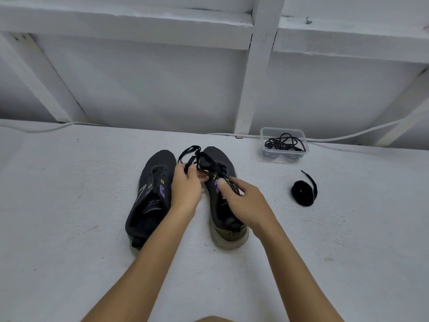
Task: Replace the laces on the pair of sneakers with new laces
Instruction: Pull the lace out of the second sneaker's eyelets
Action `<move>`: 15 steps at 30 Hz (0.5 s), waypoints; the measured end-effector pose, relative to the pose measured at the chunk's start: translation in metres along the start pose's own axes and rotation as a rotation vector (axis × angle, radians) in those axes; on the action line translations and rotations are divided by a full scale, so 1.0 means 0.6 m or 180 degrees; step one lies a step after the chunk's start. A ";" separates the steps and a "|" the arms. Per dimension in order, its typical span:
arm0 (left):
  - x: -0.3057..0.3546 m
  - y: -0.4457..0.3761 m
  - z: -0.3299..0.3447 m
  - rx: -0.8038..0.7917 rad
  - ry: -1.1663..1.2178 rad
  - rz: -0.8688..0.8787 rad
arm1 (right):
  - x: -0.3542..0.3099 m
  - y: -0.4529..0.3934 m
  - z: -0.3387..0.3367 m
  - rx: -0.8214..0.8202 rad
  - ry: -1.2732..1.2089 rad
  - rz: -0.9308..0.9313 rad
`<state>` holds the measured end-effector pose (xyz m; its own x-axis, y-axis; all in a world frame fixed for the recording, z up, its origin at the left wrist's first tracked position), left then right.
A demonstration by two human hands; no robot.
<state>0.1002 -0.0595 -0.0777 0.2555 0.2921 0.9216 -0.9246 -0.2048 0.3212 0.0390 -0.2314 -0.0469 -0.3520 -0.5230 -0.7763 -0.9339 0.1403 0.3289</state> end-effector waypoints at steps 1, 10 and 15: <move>0.001 0.000 -0.001 -0.0029 -0.0012 -0.0010 | -0.001 -0.005 -0.010 0.0106 -0.0005 0.0015; -0.008 -0.006 -0.003 -0.0008 0.0067 -0.0150 | -0.061 -0.071 -0.019 -0.0305 0.1733 -0.0375; -0.006 -0.005 -0.001 -0.0064 0.0084 -0.0129 | -0.066 -0.096 -0.002 -0.0216 0.1926 -0.0444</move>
<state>0.1020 -0.0593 -0.0824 0.2855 0.3244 0.9018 -0.9192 -0.1737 0.3535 0.1069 -0.2195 -0.0344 -0.1104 -0.9189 -0.3788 -0.9554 -0.0069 0.2952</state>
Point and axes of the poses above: each hand's wrist, its own y-axis away from the middle knuckle, its own z-axis out of the palm, x = y × z, the point moved 10 cm from there along -y, towards the middle knuckle, and after that the axes turned 13 degrees about y, right-handed, at the moved point
